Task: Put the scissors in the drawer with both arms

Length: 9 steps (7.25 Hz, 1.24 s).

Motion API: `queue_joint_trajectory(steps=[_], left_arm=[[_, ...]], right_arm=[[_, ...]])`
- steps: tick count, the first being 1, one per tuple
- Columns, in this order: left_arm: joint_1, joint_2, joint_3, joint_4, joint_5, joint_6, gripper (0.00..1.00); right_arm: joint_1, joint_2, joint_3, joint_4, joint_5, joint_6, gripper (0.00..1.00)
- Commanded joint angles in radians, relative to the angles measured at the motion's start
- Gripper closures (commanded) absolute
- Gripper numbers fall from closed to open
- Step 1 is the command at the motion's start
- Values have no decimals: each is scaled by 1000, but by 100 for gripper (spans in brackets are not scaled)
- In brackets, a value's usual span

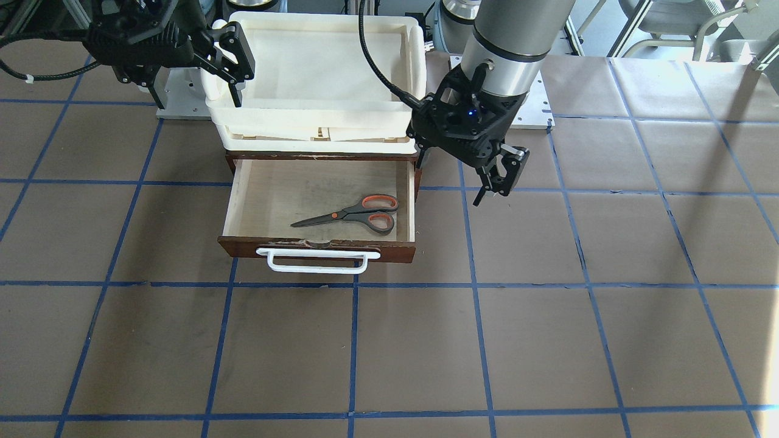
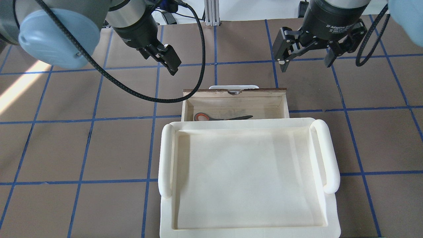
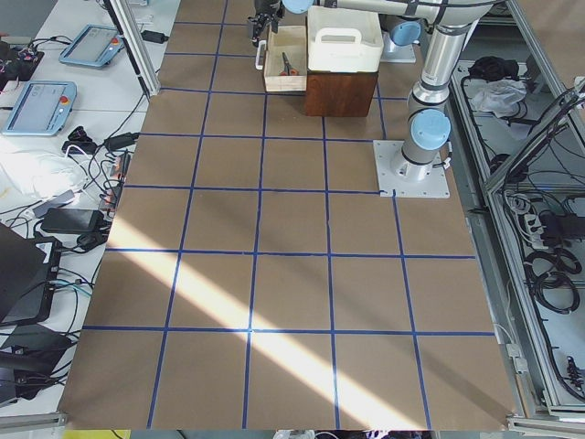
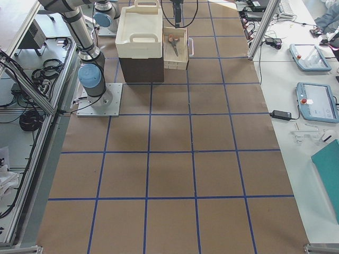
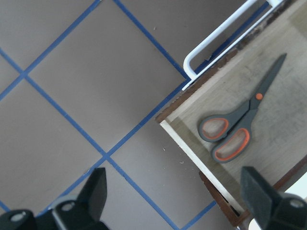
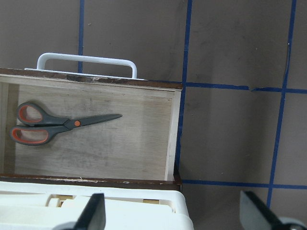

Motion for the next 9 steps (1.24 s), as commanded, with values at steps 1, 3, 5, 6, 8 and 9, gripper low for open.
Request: queue_joint_trajectory(steps=[1,3,5,6,8,9], left_arm=[[75,42,-1,-79,10,-196,0],[95,65,-7,-106,13,-473,0],[100,79,-16,-117,13,-512,0],[98,79,-20,-111,16,-510,0],[129,79,-33,-120,132,-498,0],[144,82,-77,-108,137,-487,0]], right_arm=[[1,0,0,0,0,4,0],[1,1,0,0,3,4,0],[1,0,0,0,3,4,0],[3,1,0,0,3,4,0],[3,1,0,0,3,4,0],[3,0,0,0,3,4,0]])
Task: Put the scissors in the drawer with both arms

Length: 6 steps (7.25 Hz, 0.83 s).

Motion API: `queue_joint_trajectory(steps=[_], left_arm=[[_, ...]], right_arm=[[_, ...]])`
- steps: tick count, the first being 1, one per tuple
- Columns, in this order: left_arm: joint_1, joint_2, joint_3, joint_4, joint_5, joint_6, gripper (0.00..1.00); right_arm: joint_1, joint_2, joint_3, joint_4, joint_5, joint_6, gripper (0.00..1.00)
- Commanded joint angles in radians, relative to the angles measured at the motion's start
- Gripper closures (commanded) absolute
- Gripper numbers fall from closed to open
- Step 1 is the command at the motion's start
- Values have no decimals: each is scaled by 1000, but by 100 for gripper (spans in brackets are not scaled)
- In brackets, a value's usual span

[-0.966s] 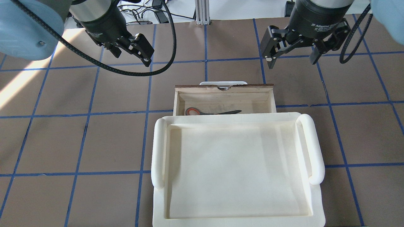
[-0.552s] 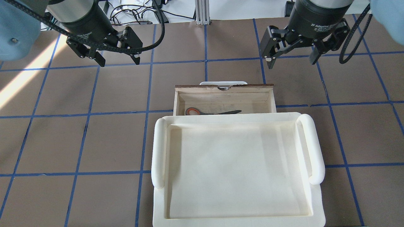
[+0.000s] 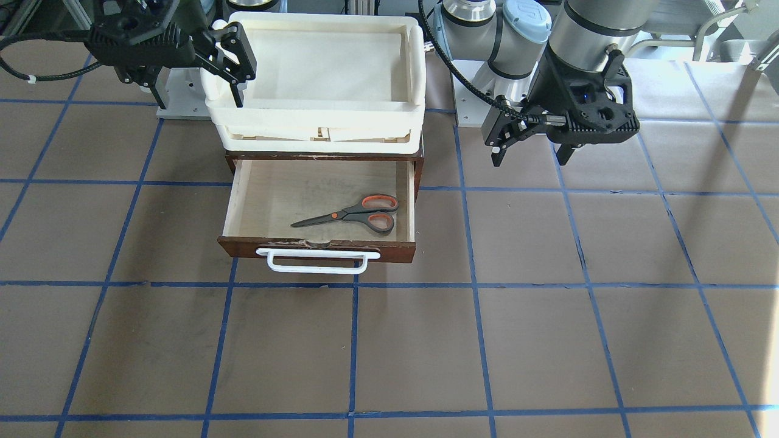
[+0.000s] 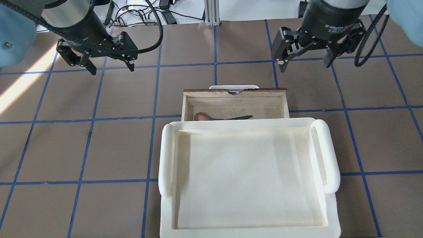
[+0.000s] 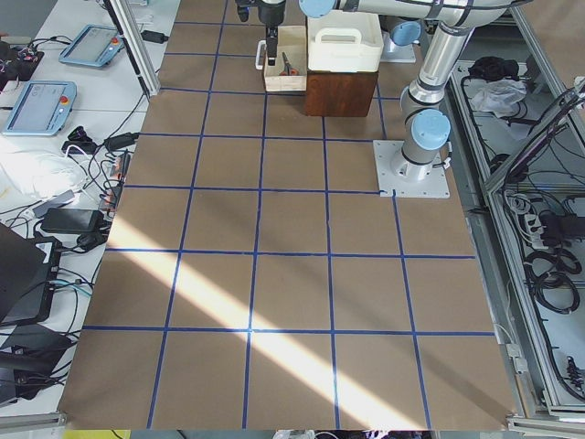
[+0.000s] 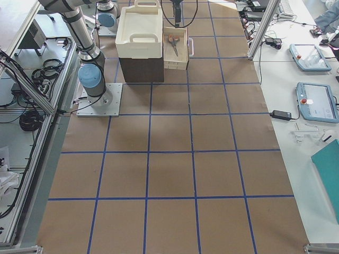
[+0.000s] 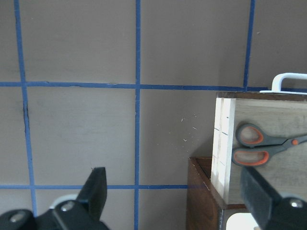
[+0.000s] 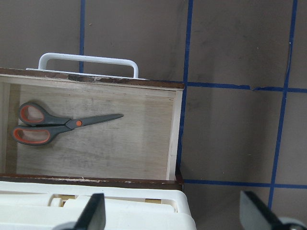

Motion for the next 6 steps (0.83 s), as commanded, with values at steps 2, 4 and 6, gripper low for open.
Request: queue_joint_trajectory(steps=[2,4,6], left_arm=[[19,19,-70,43,17,21,0],[18,48,-70,17,-1,13,0],[19,59,-70,9,-26,12,0]], right_arm=[[0,1,0,0,0,0,0],[0,-1,0,0,0,0,0],[0,-1,0,0,0,0,0]])
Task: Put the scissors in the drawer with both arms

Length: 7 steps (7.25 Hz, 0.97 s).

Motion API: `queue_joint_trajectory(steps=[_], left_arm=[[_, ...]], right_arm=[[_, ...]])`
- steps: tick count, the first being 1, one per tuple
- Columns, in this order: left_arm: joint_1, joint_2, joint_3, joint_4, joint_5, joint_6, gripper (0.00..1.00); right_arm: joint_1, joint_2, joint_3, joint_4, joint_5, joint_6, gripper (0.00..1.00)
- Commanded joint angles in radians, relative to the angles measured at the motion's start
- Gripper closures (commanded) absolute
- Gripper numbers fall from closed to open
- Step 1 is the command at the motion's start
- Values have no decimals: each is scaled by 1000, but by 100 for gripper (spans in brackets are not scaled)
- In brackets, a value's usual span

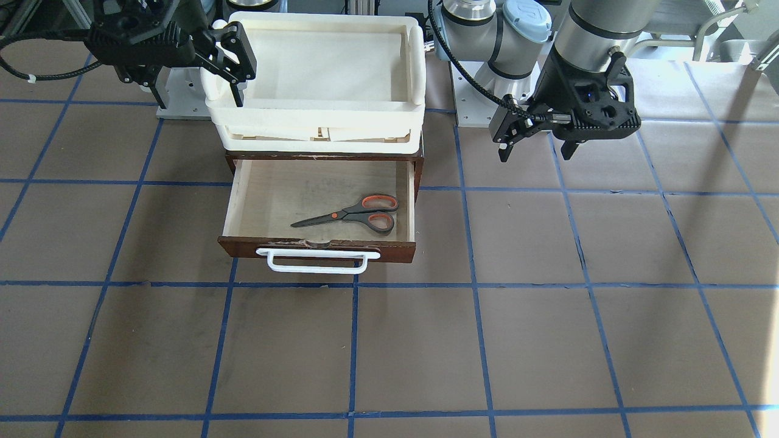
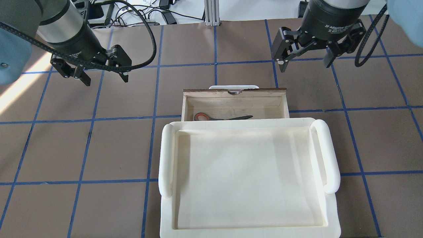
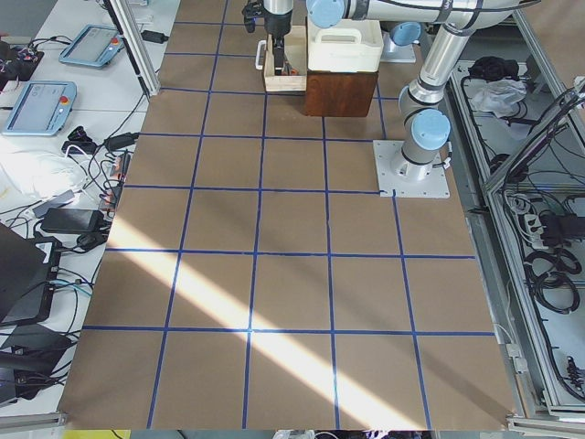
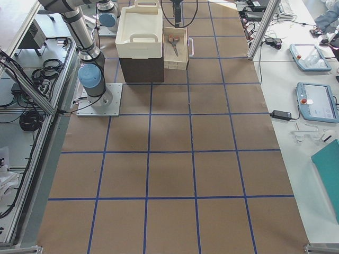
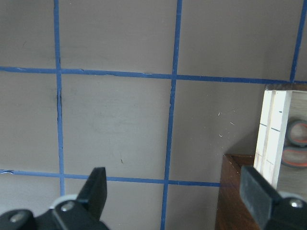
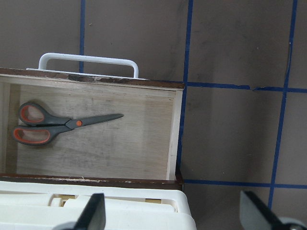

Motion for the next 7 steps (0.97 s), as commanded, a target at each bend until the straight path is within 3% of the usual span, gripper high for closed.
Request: queue_joint_trajectory(steps=[1,7], left_arm=[[0,7,0,-9,-9,0,0],[4,5,-2,-9,0,10,0]], right_arm=[[0,0,0,0,0,0,0],[0,1,0,0,0,0,0]])
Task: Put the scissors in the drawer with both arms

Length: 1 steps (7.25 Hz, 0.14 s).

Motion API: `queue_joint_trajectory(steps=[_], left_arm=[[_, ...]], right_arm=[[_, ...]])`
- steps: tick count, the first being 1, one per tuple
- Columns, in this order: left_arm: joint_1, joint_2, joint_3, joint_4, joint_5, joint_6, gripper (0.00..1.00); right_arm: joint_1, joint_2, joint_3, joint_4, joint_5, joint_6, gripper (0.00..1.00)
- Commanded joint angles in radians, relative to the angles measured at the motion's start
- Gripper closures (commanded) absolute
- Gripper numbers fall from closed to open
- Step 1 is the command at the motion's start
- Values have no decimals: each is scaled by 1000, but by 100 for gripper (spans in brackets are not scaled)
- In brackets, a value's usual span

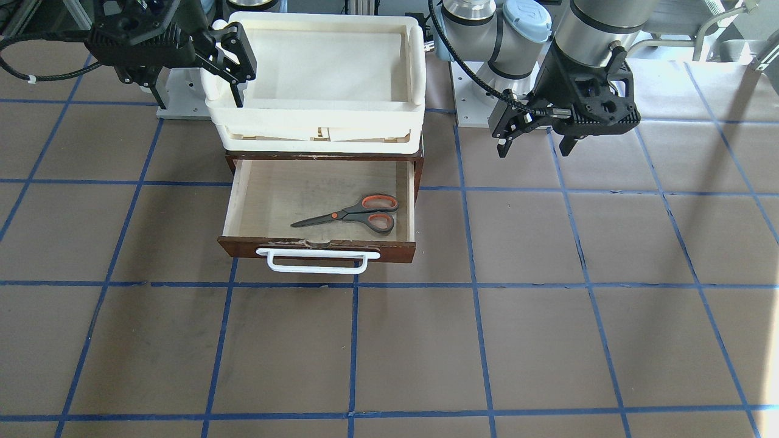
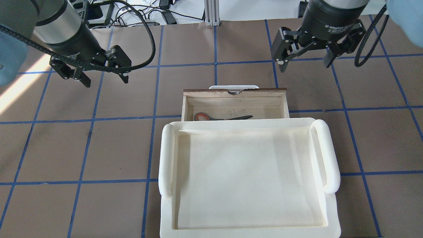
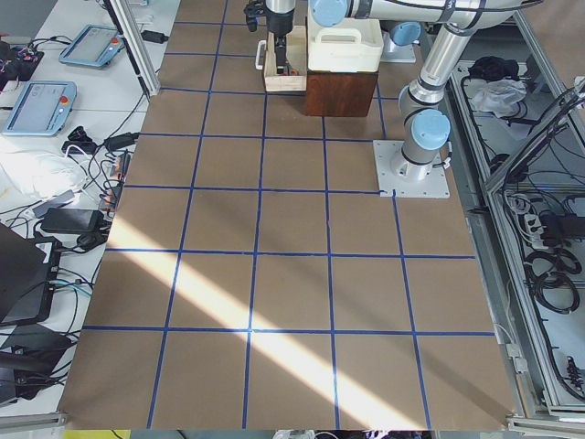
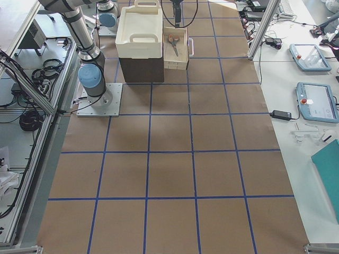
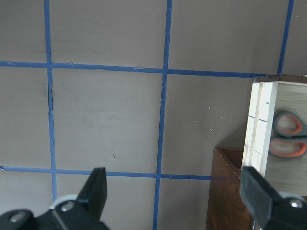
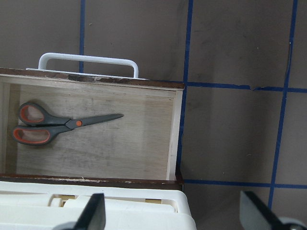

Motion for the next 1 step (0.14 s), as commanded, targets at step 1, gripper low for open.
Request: queue_joint_trajectory(steps=[1], left_arm=[[-1,-2,-2,-1,7,7,0]], right_arm=[[0,0,0,0,0,0,0]])
